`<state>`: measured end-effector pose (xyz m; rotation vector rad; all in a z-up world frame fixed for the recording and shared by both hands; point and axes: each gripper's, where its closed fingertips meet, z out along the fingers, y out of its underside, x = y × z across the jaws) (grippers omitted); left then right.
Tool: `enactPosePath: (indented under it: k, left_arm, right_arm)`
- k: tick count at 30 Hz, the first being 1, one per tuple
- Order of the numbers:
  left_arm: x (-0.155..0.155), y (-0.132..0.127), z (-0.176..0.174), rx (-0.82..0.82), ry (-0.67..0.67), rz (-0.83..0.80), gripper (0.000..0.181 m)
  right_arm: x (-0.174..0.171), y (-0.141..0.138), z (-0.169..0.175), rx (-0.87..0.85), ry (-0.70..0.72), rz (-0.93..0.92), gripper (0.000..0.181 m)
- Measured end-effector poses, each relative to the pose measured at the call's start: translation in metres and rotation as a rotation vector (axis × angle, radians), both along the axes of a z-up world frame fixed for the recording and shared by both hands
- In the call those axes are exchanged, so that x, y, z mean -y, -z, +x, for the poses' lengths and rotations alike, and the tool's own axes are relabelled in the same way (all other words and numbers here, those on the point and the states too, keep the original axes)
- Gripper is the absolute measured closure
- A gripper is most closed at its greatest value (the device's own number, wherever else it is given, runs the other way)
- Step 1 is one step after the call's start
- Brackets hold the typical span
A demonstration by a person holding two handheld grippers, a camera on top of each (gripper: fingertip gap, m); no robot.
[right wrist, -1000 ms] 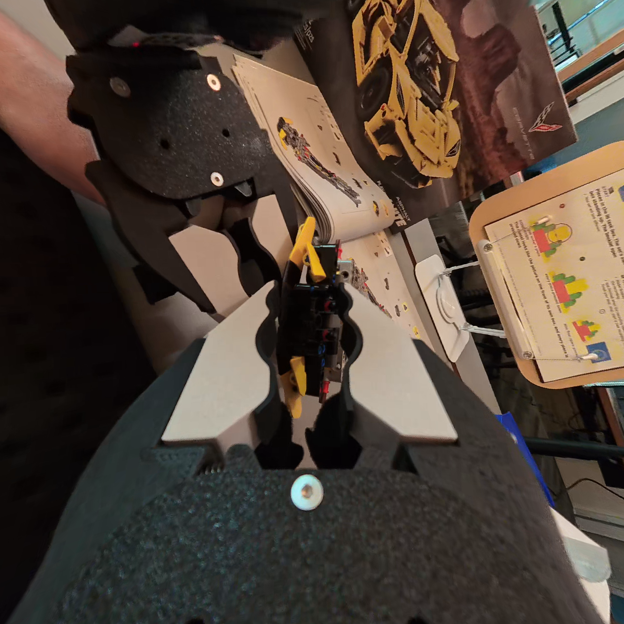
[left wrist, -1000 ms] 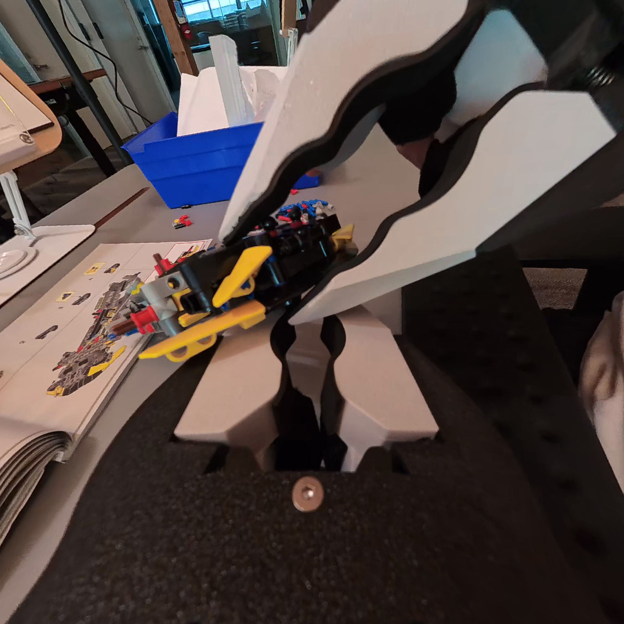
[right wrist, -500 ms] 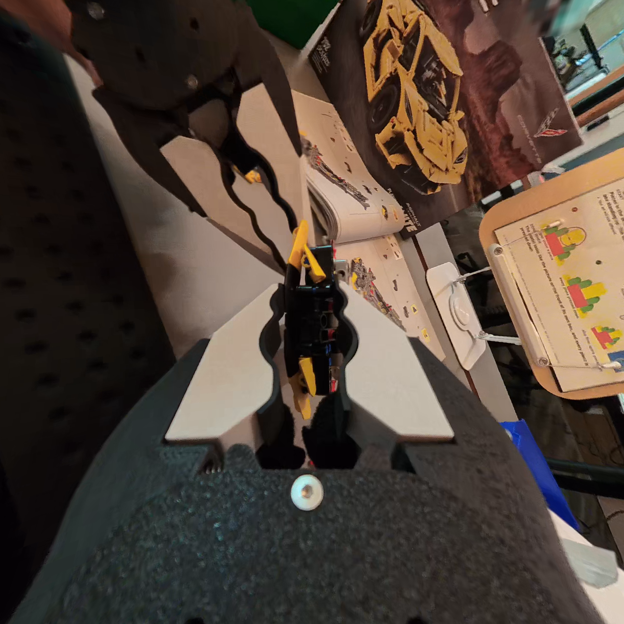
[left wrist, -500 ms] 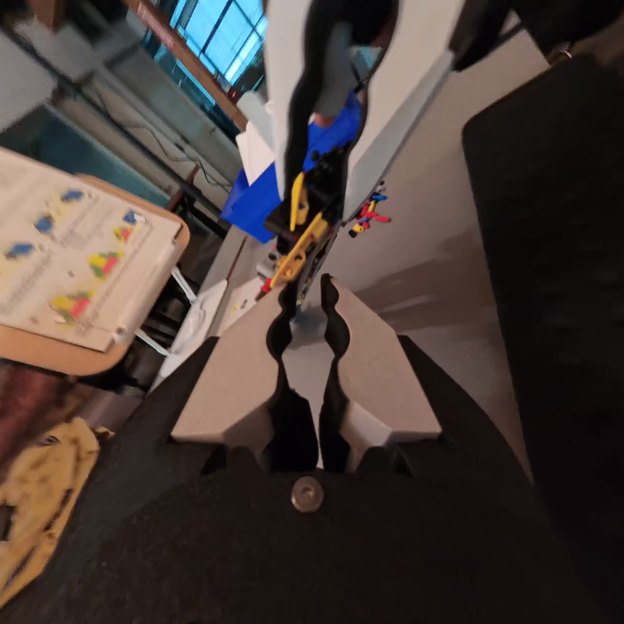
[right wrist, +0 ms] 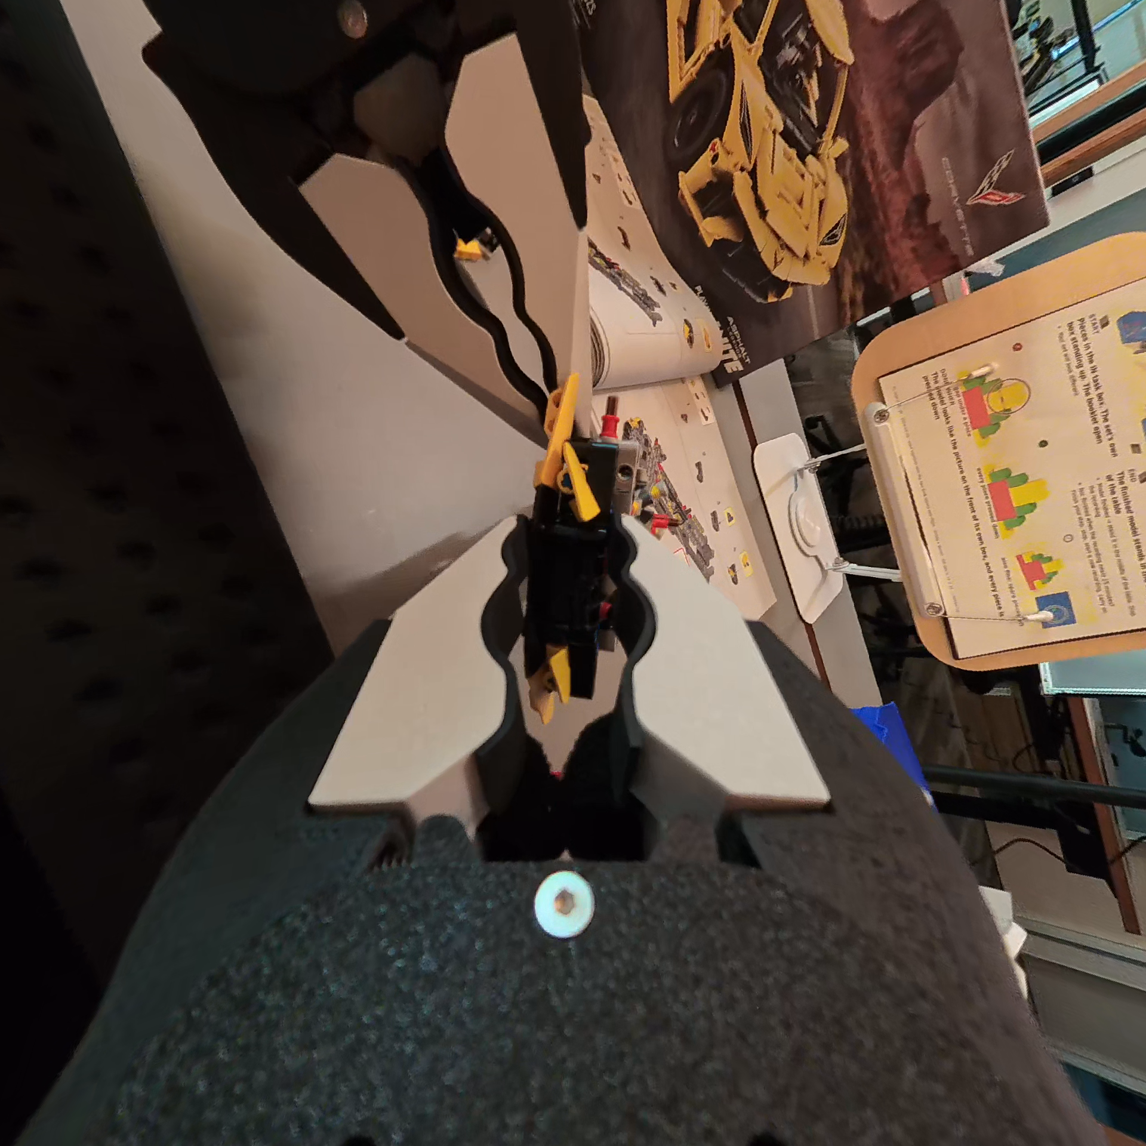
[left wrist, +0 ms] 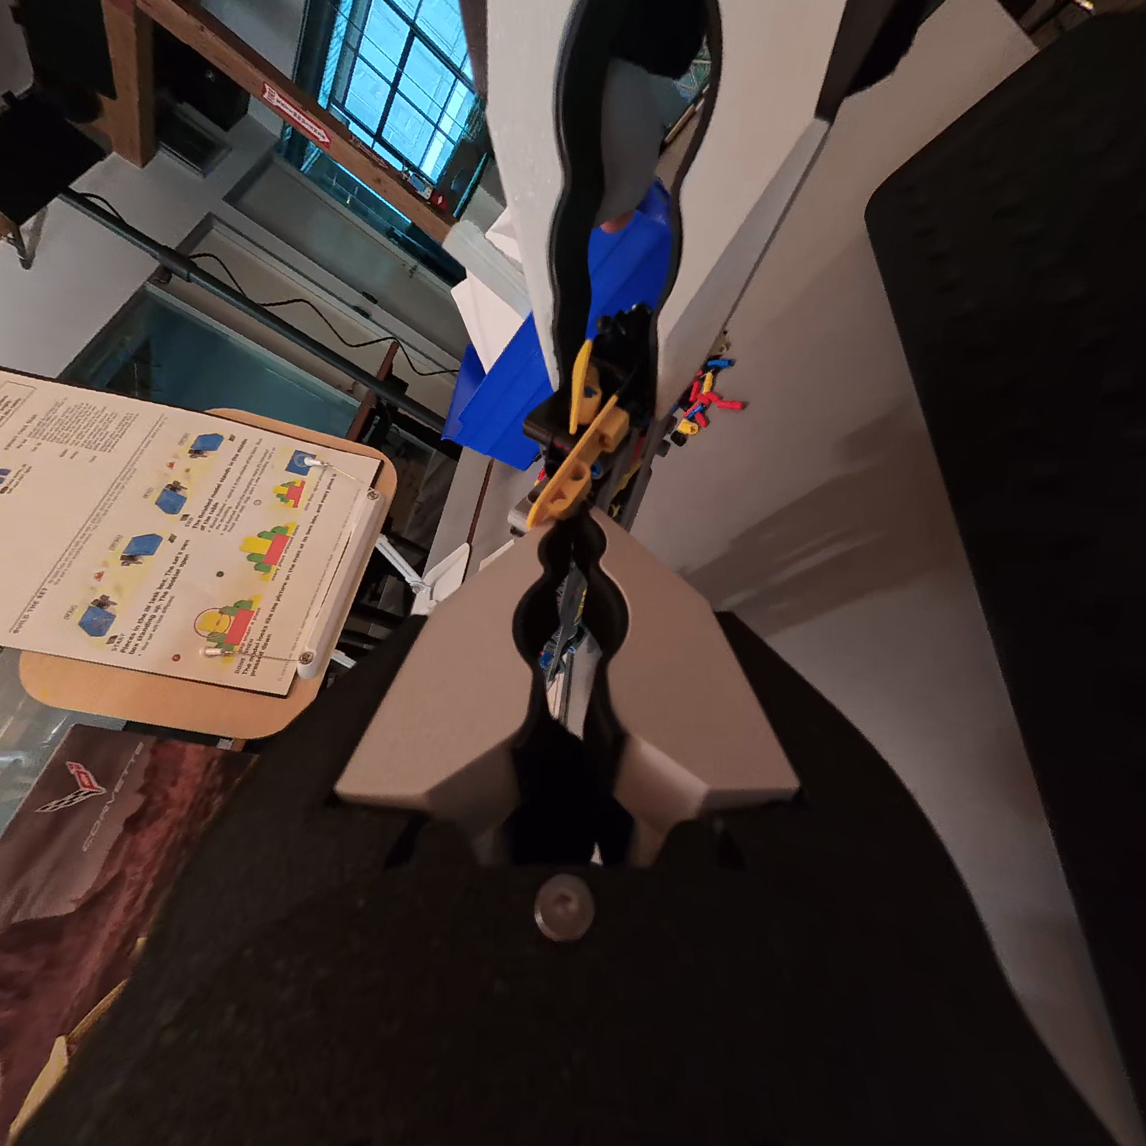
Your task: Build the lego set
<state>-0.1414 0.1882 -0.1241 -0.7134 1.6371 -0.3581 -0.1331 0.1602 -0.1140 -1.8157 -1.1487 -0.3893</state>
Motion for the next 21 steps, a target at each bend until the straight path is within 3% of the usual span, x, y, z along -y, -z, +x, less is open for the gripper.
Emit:
enactPosePath:
  k: [12, 16, 21]
  left_arm:
    - [0.012, 0.016, -0.003, -0.032, 0.033, -0.034, 0.181]
    - [0.001, 0.023, -0.015, -0.044, -0.017, -0.059, 0.181]
    - [-0.009, 0.038, -0.039, -0.110, -0.057, -0.307, 0.165]
  right_arm:
    - [-0.007, 0.010, -0.003, -0.002, 0.014, 0.029, 0.156]
    - [-0.009, 0.018, -0.008, 0.000, -0.005, 0.001, 0.156]
    - [-0.009, 0.029, -0.021, 0.026, -0.044, 0.027, 0.156]
